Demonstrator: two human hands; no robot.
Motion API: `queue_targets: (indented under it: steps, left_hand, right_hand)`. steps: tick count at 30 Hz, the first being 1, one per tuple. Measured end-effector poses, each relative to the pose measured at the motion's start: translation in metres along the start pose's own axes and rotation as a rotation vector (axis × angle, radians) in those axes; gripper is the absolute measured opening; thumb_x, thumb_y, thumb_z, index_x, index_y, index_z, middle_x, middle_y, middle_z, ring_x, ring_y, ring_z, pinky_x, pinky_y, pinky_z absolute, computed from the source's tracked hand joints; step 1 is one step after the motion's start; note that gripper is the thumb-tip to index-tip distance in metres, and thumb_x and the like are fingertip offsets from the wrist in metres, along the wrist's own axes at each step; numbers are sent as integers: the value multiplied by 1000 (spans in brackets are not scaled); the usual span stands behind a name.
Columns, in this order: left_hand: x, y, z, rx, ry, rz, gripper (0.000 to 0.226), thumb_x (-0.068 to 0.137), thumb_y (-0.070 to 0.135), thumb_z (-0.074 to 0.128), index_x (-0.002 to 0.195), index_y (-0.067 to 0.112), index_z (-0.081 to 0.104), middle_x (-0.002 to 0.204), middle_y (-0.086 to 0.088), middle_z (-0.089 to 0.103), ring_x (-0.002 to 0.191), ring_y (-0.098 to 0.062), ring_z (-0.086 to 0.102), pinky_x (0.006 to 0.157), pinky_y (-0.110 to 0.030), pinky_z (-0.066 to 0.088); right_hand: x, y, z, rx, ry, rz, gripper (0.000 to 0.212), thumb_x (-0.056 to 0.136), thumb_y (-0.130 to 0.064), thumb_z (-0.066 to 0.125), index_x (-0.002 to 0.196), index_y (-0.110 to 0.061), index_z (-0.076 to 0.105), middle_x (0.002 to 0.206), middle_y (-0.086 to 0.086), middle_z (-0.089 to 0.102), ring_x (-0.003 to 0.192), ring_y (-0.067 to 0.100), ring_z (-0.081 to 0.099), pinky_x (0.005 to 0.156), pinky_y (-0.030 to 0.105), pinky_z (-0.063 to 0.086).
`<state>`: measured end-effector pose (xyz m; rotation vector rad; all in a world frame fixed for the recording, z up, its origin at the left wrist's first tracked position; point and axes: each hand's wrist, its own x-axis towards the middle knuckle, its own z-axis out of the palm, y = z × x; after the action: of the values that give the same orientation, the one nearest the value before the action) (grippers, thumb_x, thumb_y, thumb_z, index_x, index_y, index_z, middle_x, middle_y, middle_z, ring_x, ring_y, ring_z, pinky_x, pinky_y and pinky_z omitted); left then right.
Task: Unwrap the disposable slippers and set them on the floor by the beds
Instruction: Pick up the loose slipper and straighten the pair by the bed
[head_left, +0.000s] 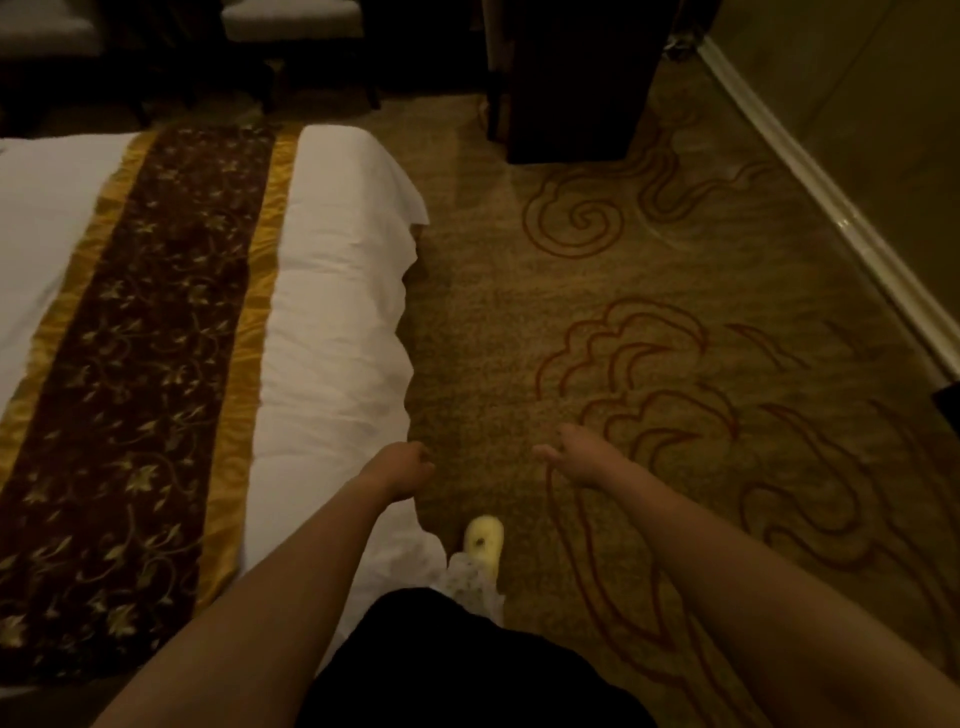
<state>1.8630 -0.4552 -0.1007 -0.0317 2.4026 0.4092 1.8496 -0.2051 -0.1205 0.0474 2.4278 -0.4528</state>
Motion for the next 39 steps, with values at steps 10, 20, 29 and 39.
queue_targets:
  steps: [10,20,29,39]
  left_hand:
    - [182,71,-85,58,-89,51,47,94,30,44,135,8,43,139,-18,47,126,-34,46,105,-43,40]
    - [340,151,-218,118,-69,93,49,94,31,42,139,13,36,144,-14,40,133,-34,37,110,-51,33]
    - [502,211,-322,-62,-67,41,53,96,32,43,143,10,31,150,-15,33,138,-31,32,115,-40,29]
    - [609,207,-459,-278,87,-184,49,96,31,43,141,12,36,147,-14,38,134,-29,39,111,-38,35]
  right_hand:
    - [136,35,-110,59,7,58,60,92,-45,44,133,-1,38,138,23,44,128,35,43,104,39,36]
    - [284,59,-254,57,86,116,60,90,-51,43,131,-8,39,137,20,44,126,37,41,103,44,34]
    - [475,58,-399,-63,14,-38,68,90,-53,41,138,-7,31,144,19,37,132,38,34,109,44,29]
    - [666,-36,-561,-235,-32,-373,61,91,-47,45,134,-5,37,137,20,46,124,34,45,102,38,37]
